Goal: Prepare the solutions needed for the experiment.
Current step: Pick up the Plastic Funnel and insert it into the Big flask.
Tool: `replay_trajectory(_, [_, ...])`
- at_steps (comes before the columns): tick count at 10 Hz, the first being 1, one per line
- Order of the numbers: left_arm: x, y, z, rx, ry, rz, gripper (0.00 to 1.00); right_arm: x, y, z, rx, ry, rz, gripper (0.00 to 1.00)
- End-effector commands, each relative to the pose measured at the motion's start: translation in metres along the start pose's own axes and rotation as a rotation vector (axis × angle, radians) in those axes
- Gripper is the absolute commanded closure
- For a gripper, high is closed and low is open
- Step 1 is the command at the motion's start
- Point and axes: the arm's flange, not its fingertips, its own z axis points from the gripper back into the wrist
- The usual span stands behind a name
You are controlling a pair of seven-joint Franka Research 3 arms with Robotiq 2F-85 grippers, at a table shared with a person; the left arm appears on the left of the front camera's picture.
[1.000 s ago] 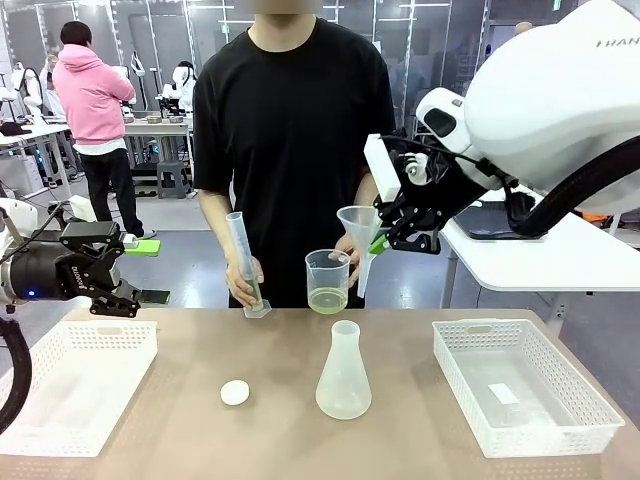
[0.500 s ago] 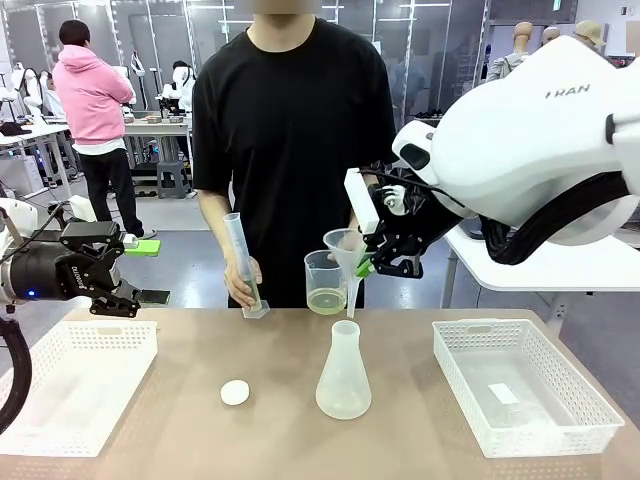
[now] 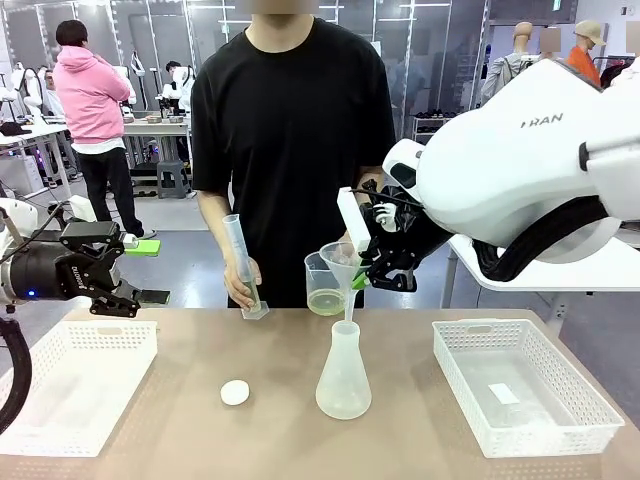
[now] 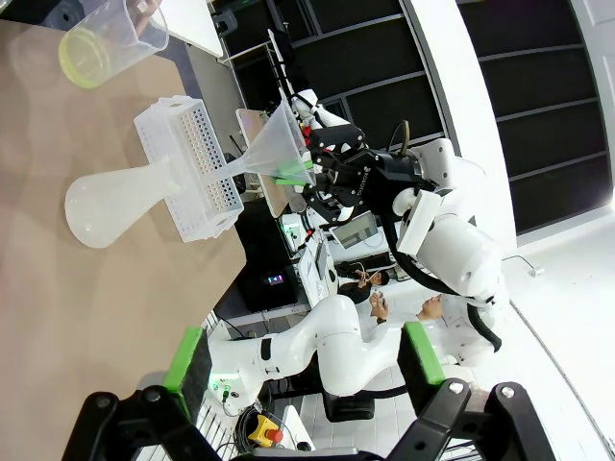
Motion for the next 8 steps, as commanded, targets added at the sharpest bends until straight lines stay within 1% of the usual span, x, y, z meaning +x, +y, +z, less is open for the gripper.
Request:
replay_trajectory(1, [0.0,-0.002,0.0,-0.01,0.006,0.004,0.0,0.0,0.005,-0.013,-0.026,-0.01,-0.005,0.93])
replay_trajectory(5, [0.0,-0.002,0.0,-0.01,0.006,0.004,0.0,-0.002,0.005,-0.024,-0.05,-0.012,-0.013,0.93])
replay_trajectory(8, [0.0,-0.002,0.0,-0.01,0.006,0.004,0.0,-0.002,0.008,-0.033,-0.025,-0.002,-0.022,0.93])
